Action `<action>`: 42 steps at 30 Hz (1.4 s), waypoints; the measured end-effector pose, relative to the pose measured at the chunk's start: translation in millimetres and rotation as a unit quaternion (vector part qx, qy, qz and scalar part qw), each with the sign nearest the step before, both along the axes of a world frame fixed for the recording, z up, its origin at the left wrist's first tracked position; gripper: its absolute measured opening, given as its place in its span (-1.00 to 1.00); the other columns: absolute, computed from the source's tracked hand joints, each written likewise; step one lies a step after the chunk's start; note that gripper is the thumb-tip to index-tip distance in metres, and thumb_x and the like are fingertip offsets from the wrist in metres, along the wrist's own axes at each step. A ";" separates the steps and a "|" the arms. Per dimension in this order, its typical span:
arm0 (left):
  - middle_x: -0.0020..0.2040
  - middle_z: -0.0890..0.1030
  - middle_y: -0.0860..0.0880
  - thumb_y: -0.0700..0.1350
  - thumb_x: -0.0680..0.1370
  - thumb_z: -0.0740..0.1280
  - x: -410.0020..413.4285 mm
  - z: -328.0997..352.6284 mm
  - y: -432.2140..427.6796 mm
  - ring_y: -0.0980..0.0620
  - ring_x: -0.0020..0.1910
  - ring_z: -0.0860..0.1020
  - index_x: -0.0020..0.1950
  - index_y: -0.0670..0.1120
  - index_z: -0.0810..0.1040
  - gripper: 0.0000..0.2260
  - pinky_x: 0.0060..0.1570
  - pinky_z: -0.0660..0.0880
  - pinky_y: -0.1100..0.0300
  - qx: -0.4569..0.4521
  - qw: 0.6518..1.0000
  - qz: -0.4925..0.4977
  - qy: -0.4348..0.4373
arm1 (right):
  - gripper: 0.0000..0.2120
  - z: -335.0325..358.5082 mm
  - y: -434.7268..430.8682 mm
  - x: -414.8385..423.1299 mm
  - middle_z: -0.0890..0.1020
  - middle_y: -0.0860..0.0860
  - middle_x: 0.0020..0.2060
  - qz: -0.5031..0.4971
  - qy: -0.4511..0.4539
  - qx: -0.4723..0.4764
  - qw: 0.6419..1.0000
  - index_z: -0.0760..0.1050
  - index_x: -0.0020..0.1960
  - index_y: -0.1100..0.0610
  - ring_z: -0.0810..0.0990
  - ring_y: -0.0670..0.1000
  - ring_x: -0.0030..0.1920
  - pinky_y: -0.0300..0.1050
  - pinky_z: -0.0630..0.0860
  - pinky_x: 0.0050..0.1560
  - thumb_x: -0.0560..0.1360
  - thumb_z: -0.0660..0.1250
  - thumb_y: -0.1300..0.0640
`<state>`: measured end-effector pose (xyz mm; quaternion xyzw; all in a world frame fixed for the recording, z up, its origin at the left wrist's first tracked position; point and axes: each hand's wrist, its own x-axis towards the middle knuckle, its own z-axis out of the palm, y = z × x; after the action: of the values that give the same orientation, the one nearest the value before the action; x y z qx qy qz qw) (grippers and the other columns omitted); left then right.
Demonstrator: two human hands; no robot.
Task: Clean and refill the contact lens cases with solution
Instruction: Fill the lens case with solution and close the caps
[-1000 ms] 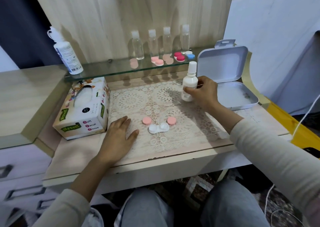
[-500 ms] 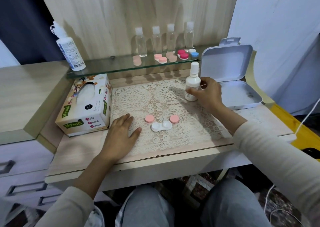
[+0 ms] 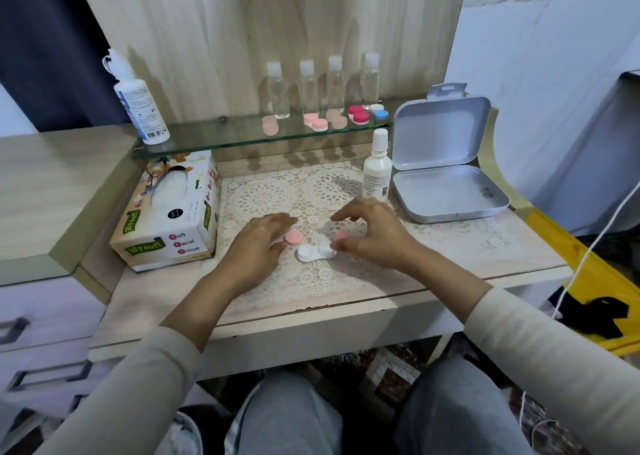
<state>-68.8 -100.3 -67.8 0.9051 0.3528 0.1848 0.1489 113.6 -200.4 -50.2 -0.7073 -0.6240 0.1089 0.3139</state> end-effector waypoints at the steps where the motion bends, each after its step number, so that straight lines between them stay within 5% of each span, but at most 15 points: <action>1: 0.38 0.40 0.03 -0.27 0.54 0.27 2.3 -0.2 0.6 -0.02 0.34 0.33 0.37 -0.02 0.40 -0.59 0.28 0.18 0.24 0.001 1.000 -0.017 0.008 | -0.58 -2.3 1.4 -2.0 0.55 0.01 0.11 0.014 -0.018 -0.013 1.000 0.54 0.17 0.10 0.45 -0.01 0.12 -0.22 0.30 0.01 0.35 0.48 0.05; 6: 0.26 0.53 0.06 -0.17 0.54 0.30 5.4 -4.4 2.1 -0.03 0.16 0.40 0.30 0.02 0.49 -0.67 0.13 0.32 0.07 0.046 0.998 -0.019 0.037 | -0.54 -10.6 6.6 -4.8 0.49 -0.04 0.15 0.010 -0.095 -0.038 0.995 0.53 0.20 -0.01 0.36 0.03 0.19 -0.05 0.28 0.17 0.33 0.46 -0.07; 10: 0.14 0.58 -0.06 -0.18 0.51 0.34 2.1 -9.2 4.9 -0.03 0.09 0.44 0.22 -0.09 0.56 -0.73 0.04 0.27 0.26 0.032 0.999 -0.004 -0.009 | -0.62 -14.8 7.0 -5.1 0.46 -0.08 0.10 0.002 -0.094 -0.028 0.995 0.58 0.13 -0.08 0.31 0.00 0.18 -0.02 0.20 0.22 0.34 0.44 -0.11; 14: 0.03 0.60 -0.06 -0.15 0.46 0.42 -3.5 -3.7 -1.4 0.02 -0.03 0.53 0.15 -0.14 0.59 -0.73 0.03 0.45 0.22 0.001 0.995 0.000 -0.100 | -0.72 -22.7 7.7 -5.8 0.47 -0.08 0.06 -0.003 -0.069 -0.007 0.998 0.62 0.04 -0.08 0.32 -0.02 0.11 -0.06 0.19 0.19 0.34 0.44 -0.09; 17: -0.02 0.61 -0.01 -0.17 0.41 0.46 -1.8 -0.2 -7.6 0.09 -0.12 0.56 0.10 -0.15 0.62 -0.73 -0.08 0.44 0.44 -0.031 0.990 -0.024 -0.136 | -0.72 -27.9 9.1 -5.3 0.49 -0.06 0.03 -0.005 -0.042 0.009 0.999 0.63 0.03 -0.07 0.33 -0.04 0.07 -0.08 0.21 0.16 0.33 0.46 -0.07; 25: -0.04 0.62 -0.03 -0.15 0.38 0.49 8.6 -4.0 -13.0 0.10 -0.10 0.56 0.06 -0.14 0.64 -0.72 -0.01 0.51 0.28 -0.068 0.991 -0.056 -0.098 | -0.71 -34.2 10.4 -3.8 0.53 -0.05 -0.04 0.002 -0.020 0.039 0.999 0.65 0.00 -0.03 0.36 -0.03 -0.01 -0.03 0.30 0.12 0.31 0.49 -0.06; 32: 0.12 0.58 0.10 -0.23 0.45 0.41 6.7 1.6 -15.8 0.22 0.11 0.51 0.18 0.01 0.56 -0.68 0.09 0.38 0.48 -0.178 0.977 -0.079 -0.088 | -0.72 -36.5 10.3 -3.9 0.56 -0.02 -0.05 0.003 -0.007 0.048 0.999 0.65 -0.01 -0.03 0.41 0.03 0.01 -0.01 0.31 0.11 0.30 0.50 -0.04; 37: -0.14 0.50 0.12 0.15 0.28 0.50 11.1 -2.9 -17.3 0.13 -0.10 0.41 -0.04 0.02 0.52 -0.63 -0.11 0.36 0.21 -0.024 0.997 0.062 -0.051 | -0.73 -37.6 11.0 -2.8 0.55 -0.03 -0.05 0.005 -0.015 0.049 0.999 0.65 -0.01 -0.04 0.41 0.03 0.01 0.00 0.31 0.12 0.31 0.50 -0.05; 40: -0.13 0.51 0.10 0.13 0.31 0.49 11.2 -7.0 -16.3 0.10 -0.05 0.39 -0.13 0.00 0.54 -0.71 -0.08 0.34 0.16 -0.011 0.997 0.052 -0.048 | -0.71 -39.8 12.1 -2.3 0.54 -0.05 -0.07 0.008 -0.010 0.054 0.998 0.66 -0.02 -0.05 0.40 -0.01 -0.02 0.00 0.31 0.11 0.29 0.49 -0.10; 42: 0.01 0.53 0.09 0.02 0.39 0.46 8.4 -8.7 -12.3 0.05 0.09 0.37 0.00 -0.02 0.61 -0.77 0.09 0.33 0.12 -0.021 0.999 0.014 -0.040 | -0.70 -40.2 12.7 -2.3 0.53 -0.07 -0.08 0.006 -0.007 0.054 0.999 0.66 -0.03 -0.04 0.36 -0.05 -0.03 -0.01 0.30 0.13 0.28 0.49 -0.10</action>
<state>-60.4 -112.6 -76.5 0.8887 0.3627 0.2154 0.1795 111.3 -187.7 -90.4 -0.6866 -0.6351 0.0722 0.3465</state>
